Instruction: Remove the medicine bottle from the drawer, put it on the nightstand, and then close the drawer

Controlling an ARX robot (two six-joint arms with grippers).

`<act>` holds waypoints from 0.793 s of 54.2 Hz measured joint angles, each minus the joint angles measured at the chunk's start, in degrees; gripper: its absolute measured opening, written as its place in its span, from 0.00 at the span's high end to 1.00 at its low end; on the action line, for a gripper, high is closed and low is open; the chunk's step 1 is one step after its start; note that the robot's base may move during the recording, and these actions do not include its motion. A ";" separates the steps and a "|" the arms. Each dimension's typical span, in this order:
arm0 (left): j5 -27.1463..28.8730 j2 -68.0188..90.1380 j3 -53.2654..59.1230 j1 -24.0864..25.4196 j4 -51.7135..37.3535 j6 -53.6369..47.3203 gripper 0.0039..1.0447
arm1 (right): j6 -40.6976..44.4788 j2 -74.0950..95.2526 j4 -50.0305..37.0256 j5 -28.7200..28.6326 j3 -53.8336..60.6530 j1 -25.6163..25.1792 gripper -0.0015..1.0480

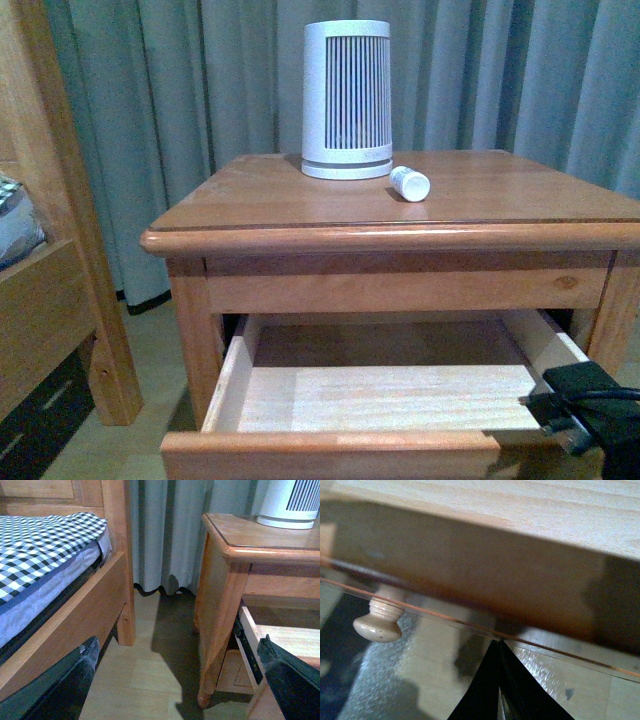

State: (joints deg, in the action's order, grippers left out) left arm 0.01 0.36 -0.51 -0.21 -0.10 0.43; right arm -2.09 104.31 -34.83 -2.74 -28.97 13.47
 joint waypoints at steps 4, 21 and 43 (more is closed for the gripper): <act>0.00 0.00 0.00 0.00 0.00 -0.02 0.06 | 2.71 3.72 -1.38 0.28 -3.69 -1.05 0.97; 0.00 0.00 0.00 0.00 0.00 -0.02 0.06 | 13.62 15.21 -2.03 -0.98 -21.29 -6.84 0.97; 0.00 0.00 0.00 0.00 0.00 -0.02 0.06 | 9.62 13.09 -1.27 -5.53 -21.88 -9.77 0.97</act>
State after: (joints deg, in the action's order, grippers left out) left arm 0.01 0.36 -0.51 -0.21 -0.10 0.40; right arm 7.53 117.40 -36.10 -8.27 -50.85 3.70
